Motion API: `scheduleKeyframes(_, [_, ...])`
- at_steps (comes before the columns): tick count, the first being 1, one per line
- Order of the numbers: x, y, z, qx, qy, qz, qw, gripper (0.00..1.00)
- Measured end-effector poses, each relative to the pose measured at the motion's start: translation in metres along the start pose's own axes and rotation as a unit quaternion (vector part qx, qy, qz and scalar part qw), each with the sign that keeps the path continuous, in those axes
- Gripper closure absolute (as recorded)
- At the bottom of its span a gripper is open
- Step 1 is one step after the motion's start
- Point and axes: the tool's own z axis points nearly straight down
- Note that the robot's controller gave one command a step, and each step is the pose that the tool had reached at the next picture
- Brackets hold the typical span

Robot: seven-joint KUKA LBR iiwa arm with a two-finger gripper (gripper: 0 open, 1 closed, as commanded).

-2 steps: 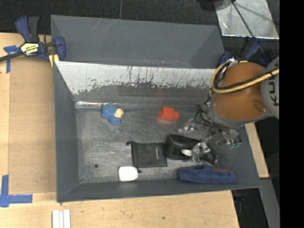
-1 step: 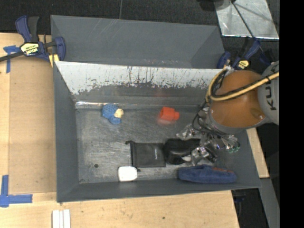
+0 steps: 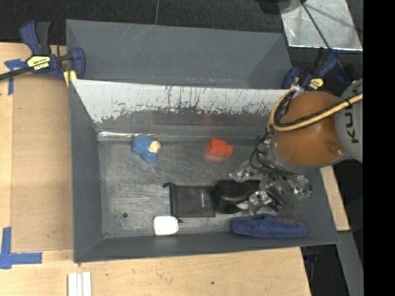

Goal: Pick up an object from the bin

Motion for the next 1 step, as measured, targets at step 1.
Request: scheduleKeyframes(1, [-0.0193, 0.0041, -0.1473, -0.003, -0.0002, 0.000, 1.0000, 1.00])
